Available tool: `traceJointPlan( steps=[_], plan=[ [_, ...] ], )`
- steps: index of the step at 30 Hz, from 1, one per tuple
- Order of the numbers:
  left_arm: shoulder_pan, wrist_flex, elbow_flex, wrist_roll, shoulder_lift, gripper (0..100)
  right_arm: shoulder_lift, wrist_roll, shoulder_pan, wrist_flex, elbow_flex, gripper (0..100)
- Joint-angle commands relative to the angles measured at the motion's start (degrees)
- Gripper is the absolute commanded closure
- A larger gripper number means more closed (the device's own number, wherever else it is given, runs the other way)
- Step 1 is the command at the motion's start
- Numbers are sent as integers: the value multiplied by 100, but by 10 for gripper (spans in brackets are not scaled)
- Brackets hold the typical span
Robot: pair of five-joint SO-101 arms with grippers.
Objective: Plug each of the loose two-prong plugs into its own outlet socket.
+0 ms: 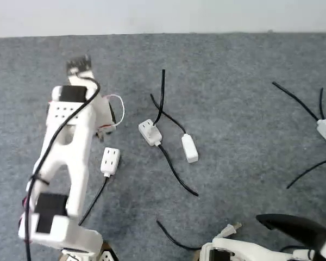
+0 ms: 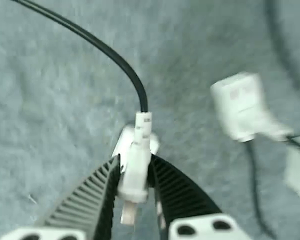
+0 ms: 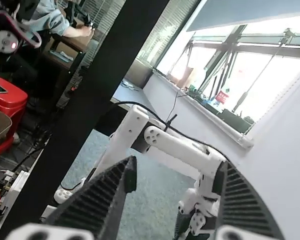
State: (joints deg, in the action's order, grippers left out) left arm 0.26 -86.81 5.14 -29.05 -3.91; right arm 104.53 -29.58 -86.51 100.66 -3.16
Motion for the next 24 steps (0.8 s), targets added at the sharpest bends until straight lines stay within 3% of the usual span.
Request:
traceJointPlan(
  steps=[1,9,24],
  plan=[
    [-18,26,277,-105,-624,989,-163,-97,31,189,-88,747],
    [26,1292,1051,-211,-1925,989,-163,-97,31,233,-97,747],
    [26,1046,787,-176,-2084,988,-163,-97,31,233,-114,747]
  ],
)
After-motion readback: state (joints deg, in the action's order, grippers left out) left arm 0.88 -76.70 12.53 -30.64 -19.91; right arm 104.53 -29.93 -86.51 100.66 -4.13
